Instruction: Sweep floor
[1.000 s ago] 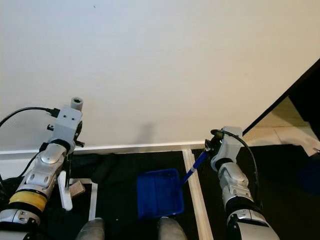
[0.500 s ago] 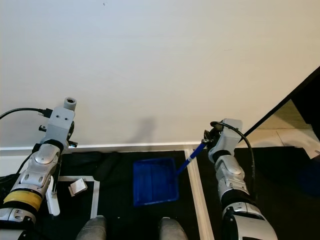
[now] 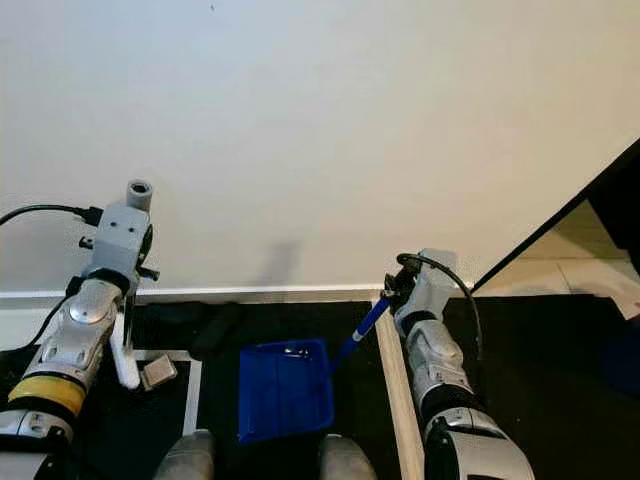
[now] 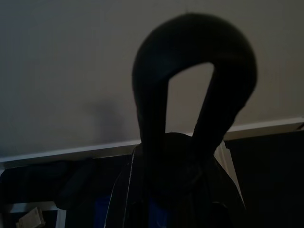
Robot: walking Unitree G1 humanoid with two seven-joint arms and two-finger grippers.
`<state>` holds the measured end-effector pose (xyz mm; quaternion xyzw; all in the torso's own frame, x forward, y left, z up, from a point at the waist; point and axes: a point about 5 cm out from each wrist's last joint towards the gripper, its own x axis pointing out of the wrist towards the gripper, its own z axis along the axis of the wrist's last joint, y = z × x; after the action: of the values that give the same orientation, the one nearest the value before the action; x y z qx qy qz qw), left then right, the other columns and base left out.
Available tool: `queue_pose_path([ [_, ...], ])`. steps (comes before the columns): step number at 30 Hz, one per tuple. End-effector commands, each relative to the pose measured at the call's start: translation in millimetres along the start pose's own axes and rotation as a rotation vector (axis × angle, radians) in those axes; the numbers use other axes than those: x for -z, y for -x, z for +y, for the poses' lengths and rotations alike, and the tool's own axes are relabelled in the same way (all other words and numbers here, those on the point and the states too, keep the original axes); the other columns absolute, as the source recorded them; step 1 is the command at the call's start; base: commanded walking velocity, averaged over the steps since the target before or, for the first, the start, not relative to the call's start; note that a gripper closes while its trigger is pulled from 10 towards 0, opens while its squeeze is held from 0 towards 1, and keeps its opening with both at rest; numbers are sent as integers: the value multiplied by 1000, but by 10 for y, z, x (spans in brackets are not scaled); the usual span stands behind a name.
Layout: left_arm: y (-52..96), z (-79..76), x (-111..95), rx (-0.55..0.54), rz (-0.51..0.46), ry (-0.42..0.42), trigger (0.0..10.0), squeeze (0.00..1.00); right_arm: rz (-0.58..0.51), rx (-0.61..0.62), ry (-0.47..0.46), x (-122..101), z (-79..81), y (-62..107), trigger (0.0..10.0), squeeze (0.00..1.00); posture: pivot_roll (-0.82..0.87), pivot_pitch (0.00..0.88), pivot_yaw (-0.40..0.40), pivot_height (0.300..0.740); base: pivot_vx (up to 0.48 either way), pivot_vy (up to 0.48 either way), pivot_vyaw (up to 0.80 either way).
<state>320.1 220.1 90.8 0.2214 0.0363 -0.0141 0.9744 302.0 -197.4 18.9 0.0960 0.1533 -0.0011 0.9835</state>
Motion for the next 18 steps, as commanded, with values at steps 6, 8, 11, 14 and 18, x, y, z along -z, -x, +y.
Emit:
queue_pose_path([
  [6, -42, 87, -55, 48, -75, -81, 10000, 0, -57, 4, -5, -133, 53, -57, 10000, 0, 77, 200, -76, 740, 0, 0, 0],
  [8, -48, 76, -46, 94, -80, -125, 10000, 0, -63, 7, 10, -154, 38, -59, 10000, 0, 62, 223, -83, 740, 0, 0, 0],
  [11, -48, 69, -35, 122, -78, -157, 10000, 0, -72, 12, 22, -187, 12, -62, 10000, 0, 54, 236, -91, 740, 0, 0, 0],
  [14, -68, 132, -30, 139, -74, -211, 10000, 0, -87, 31, 39, -296, -32, -96, 10000, 0, 38, 263, -110, 740, 0, 0, 0],
  [18, -85, 219, -23, 134, -64, -252, 10000, 0, -78, 34, 60, -379, -6, -149, 10000, 0, 24, 268, -127, 740, 0, 0, 0],
])
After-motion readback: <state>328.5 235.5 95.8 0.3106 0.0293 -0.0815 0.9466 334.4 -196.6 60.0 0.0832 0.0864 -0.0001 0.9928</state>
